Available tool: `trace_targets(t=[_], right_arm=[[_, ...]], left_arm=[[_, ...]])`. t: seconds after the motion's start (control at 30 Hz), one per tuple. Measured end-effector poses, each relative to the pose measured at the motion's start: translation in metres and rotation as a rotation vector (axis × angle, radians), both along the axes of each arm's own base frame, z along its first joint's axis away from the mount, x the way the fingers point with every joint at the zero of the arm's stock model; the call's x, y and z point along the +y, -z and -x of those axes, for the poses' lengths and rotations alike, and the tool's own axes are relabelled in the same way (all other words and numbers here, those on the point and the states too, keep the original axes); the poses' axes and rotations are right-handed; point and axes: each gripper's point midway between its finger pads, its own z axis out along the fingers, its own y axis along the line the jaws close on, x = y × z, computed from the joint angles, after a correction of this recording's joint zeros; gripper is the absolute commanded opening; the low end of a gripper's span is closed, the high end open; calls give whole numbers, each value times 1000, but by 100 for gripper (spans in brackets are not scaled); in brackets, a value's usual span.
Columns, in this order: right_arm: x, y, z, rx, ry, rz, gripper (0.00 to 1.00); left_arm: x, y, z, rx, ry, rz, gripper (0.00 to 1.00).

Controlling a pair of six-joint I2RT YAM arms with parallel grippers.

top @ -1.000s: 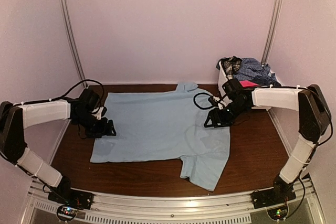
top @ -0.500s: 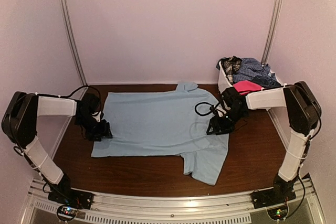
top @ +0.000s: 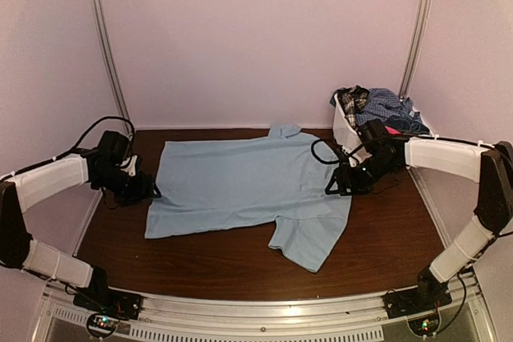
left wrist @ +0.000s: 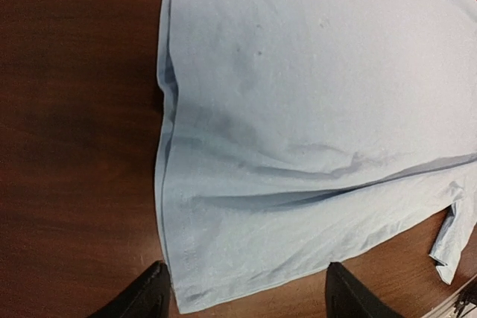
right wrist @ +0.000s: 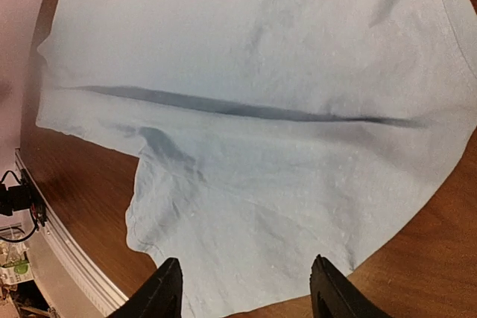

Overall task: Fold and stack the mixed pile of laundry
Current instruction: Pick up the flattened T-shirt from the center of the board.

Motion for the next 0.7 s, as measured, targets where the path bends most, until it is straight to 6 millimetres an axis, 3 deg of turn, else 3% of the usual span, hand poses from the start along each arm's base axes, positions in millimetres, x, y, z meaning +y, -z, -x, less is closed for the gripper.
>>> trace_targets(t=[0.1,0.2,0.33,0.53,0.7], right_arm=[[-9,3,28,33,33,-20,56],[-21,37,61,152,82,3,53],[-34,68,91,280,151,35,51],[-34,80,98,304,217,13,50],[-21,80,92,283,223,-23,46]], left_arm=[[2,10,26,44,-33,28,71],[5,27,55,115,-79,45,71],[7,33,73,146,-133,74,71],[7,37,78,163,-191,99,69],[9,43,82,193,-227,104,68]])
